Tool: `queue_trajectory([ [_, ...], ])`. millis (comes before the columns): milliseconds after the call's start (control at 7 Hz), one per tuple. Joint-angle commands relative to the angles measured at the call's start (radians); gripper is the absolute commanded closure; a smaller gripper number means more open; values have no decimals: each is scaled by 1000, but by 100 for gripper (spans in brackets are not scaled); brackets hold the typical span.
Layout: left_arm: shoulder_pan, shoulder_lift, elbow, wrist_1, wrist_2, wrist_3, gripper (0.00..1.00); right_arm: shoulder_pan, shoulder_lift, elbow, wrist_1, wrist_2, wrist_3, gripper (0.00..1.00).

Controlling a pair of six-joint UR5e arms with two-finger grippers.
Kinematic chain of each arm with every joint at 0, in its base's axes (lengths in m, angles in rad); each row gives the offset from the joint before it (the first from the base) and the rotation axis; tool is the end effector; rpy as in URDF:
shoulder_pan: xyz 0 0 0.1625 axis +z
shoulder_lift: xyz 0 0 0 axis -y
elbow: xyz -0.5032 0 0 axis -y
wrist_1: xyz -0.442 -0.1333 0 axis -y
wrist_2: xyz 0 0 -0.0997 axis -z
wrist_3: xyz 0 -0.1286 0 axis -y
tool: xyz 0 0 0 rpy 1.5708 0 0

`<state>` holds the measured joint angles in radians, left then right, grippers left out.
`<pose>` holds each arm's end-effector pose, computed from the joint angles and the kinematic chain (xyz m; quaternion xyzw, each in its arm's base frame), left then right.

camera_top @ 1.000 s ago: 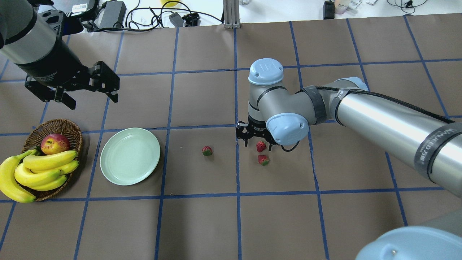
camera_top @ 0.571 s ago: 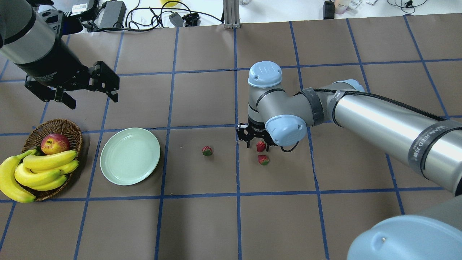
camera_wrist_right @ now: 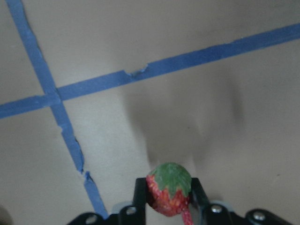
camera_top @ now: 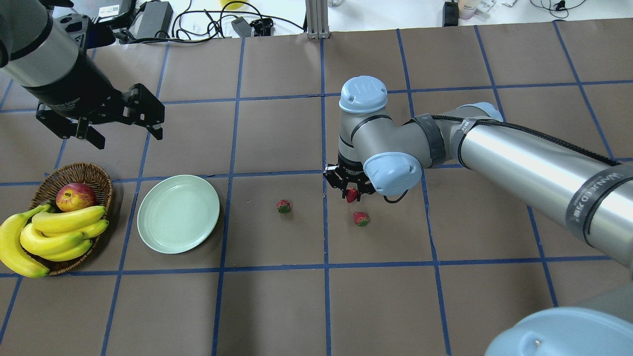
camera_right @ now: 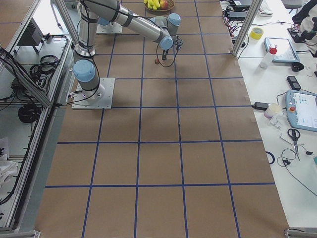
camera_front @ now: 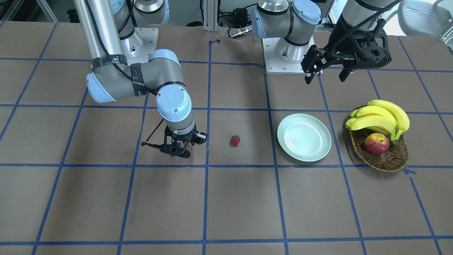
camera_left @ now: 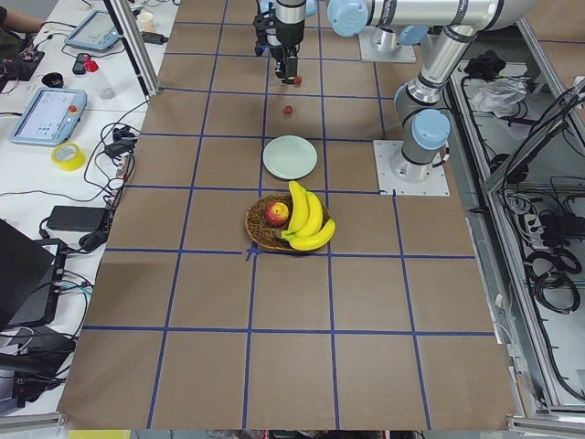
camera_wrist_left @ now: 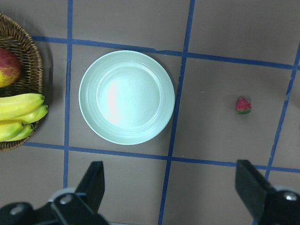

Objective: Collect all strawberries into plate
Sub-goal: 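Return the right gripper and grasp a second strawberry, then carry the second strawberry beside the first and release it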

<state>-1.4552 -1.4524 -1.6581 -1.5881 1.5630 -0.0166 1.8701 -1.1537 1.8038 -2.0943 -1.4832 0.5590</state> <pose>-0.0776 -0.4961 0.5487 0.0660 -0.9978 0.0071 0.0036 0.3264 -0.5674 0.2154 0.1318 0.9883 0.0756 0.0134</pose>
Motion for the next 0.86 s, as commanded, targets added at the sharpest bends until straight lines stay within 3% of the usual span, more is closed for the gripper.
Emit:
queue_trajectory([
  [0,3,-8,0,2,-3,0,0,33,-11,-32,-7,135,125,97],
  [286,3,-5,0,0,2,0,0,61,47,-40,-108,248,198,97],
  [429,3,-9,0,3,-3,-5,0,79,90,-43,-187,245,229,97],
  [571,3,-8,0,4,-1,0,0,80,109,-47,-191,245,229,93],
  [714,6,-5,1,4,3,0,0,78,111,-40,-191,238,228,69],
])
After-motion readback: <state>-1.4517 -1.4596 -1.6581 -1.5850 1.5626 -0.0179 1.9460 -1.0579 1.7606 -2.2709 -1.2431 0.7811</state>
